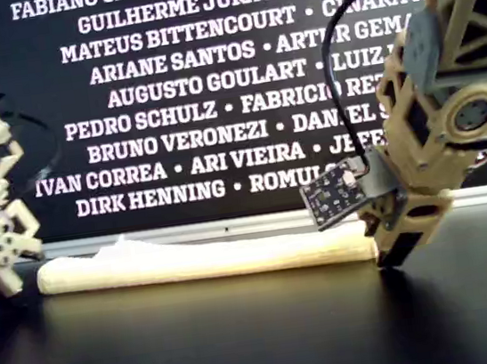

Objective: Fold a cloth

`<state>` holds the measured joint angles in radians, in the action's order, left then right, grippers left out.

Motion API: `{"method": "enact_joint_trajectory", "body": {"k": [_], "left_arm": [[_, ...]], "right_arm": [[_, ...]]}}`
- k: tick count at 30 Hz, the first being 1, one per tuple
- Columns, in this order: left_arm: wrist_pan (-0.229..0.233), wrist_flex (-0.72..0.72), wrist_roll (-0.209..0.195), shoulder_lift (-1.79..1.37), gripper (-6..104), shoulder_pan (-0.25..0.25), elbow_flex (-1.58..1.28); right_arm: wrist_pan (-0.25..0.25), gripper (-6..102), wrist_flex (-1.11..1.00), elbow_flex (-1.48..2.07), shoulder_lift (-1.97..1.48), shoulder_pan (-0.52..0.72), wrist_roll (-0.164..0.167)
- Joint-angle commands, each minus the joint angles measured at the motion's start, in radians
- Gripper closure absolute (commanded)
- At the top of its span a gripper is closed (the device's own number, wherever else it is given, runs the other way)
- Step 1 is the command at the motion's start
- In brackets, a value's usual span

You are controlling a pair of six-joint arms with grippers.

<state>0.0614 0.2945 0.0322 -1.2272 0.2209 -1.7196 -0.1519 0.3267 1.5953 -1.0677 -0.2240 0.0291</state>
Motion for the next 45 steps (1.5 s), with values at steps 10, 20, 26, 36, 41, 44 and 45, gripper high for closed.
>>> {"method": "enact_joint_trajectory", "body": {"k": [10, 20, 26, 36, 41, 44, 45], "left_arm": [[-0.003, -0.026, 0.006, 0.184, -1, -0.002, 0.27], [0.002, -0.026, 0.006, 0.275, -1, -0.003, 0.336], [0.002, -0.026, 0.006, 0.276, -1, -0.003, 0.336], [-0.002, -0.026, 0.006, 0.276, -1, -0.003, 0.336], [-0.002, -0.026, 0.006, 0.276, -1, -0.003, 0.337], [-0.002, -0.026, 0.006, 0.278, -1, -0.003, 0.337], [-0.002, -0.026, 0.006, 0.278, -1, -0.003, 0.337]], "right_arm": [[-0.008, 28, -0.052, -0.288, 0.127, 0.005, -0.005], [0.009, 27, -0.052, -0.319, 0.127, -0.032, 0.011], [0.009, 27, -0.035, -0.291, 0.104, -0.012, 0.012], [0.008, 27, -0.035, -0.333, 0.132, -0.034, 0.012], [0.008, 28, -0.035, -0.388, 0.175, -0.034, 0.012], [-0.002, 28, -0.035, -0.426, 0.206, -0.034, 0.012], [-0.002, 28, -0.035, -0.436, 0.207, -0.034, 0.012]]}}
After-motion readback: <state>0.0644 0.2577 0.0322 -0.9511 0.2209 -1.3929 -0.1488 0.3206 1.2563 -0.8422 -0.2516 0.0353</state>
